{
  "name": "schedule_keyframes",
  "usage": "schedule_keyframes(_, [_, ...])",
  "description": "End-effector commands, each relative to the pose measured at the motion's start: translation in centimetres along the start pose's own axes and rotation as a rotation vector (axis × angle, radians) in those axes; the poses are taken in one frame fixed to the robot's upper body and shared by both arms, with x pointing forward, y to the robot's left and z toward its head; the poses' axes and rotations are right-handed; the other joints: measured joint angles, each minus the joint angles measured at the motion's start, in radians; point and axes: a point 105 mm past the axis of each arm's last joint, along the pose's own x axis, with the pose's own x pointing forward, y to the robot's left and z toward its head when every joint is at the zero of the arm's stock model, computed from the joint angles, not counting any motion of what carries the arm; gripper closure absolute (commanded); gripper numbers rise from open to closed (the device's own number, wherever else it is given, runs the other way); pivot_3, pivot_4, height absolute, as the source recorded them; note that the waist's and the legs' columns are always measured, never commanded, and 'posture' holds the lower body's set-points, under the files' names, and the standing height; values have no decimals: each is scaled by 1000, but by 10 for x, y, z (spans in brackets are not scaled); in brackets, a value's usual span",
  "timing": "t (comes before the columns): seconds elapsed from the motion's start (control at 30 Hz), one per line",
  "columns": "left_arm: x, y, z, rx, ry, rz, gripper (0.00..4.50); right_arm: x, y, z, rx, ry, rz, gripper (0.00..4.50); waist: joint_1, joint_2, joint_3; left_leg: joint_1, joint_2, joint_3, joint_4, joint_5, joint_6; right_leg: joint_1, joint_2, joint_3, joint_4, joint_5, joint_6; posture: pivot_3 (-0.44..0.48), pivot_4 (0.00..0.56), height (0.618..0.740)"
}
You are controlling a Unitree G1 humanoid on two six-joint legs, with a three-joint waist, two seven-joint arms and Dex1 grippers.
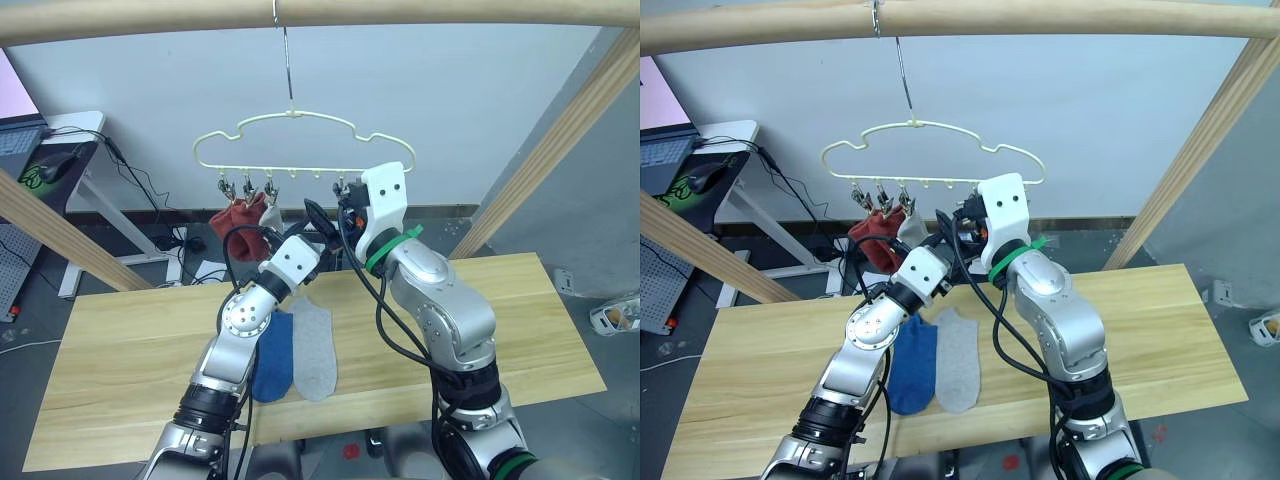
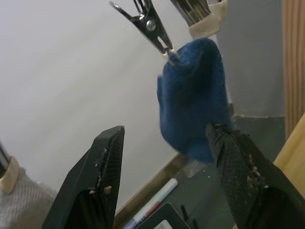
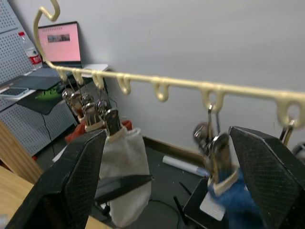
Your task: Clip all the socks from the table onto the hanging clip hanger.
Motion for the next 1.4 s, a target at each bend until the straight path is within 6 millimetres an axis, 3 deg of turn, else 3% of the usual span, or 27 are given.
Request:
schedule_keyframes(0.03, [-5,2,11,-17,-33,-14,1592,-13,7,16,-29,-61,31,183,0,0,0,0,0,0,1,0,0,0,0,0,1,0,0,-172,221,740])
schedule_keyframes(0.43, [-32,12,8,-137,37,-199,1592,-46,-2,25,-104,-84,80,183,-16,0,0,4,1,0,9,1,2,4,11,1,7,0,0,-197,229,740])
schedule_keyframes(0.63, [-54,24,40,-323,-30,-357,1592,-55,-11,23,-110,-82,34,183,-26,0,0,4,2,0,8,1,2,4,11,1,7,0,0,-197,221,740])
schedule_keyframes(0.97, [-79,62,86,-430,-130,-443,1592,-55,-24,12,-115,-47,-29,183,-25,0,0,4,1,0,8,1,2,4,11,2,7,-2,3,-158,203,740])
schedule_keyframes(1.13, [-81,70,85,-372,-90,-427,1592,-50,-24,8,-99,-39,-43,183,-22,0,0,4,1,0,8,1,2,4,12,2,7,-1,2,-133,202,740])
schedule_keyframes(1.27, [-79,64,84,-339,-70,-446,1550,-45,-26,4,-91,-25,-69,1358,-21,0,0,4,1,0,8,1,2,4,12,2,7,-1,2,-128,206,740])
schedule_keyframes(1.4, [-77,57,84,-320,-64,-468,1550,-40,-30,-4,-84,-2,-106,1358,-19,0,0,4,1,1,8,1,2,4,12,2,7,-1,1,-124,208,740])
